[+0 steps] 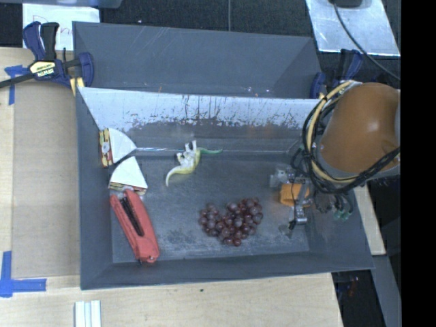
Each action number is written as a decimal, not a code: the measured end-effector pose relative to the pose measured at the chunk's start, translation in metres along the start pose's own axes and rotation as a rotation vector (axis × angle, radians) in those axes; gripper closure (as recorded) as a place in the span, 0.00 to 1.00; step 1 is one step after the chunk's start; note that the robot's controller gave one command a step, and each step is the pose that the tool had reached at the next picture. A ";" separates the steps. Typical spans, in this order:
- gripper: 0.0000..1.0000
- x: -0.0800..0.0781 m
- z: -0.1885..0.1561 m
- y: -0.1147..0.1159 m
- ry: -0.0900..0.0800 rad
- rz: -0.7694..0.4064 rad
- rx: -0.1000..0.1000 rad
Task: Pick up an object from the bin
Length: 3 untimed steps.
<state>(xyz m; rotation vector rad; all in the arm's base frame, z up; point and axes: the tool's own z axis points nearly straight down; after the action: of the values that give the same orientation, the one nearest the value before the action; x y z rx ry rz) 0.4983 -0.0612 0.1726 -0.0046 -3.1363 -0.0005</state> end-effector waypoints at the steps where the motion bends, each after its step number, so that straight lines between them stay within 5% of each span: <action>1: 0.00 -0.002 -0.004 0.000 -0.008 -0.003 0.001; 2: 0.00 -0.030 0.032 0.026 -0.012 -0.294 0.004; 3: 0.00 -0.018 0.051 0.044 -0.009 -0.210 0.002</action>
Offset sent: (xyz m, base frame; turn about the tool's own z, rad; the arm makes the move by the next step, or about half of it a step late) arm 0.0394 0.0379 -0.0513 -0.4152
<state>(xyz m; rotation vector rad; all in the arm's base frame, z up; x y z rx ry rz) 0.5157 -0.0170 0.1216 0.3252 -3.1282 0.0013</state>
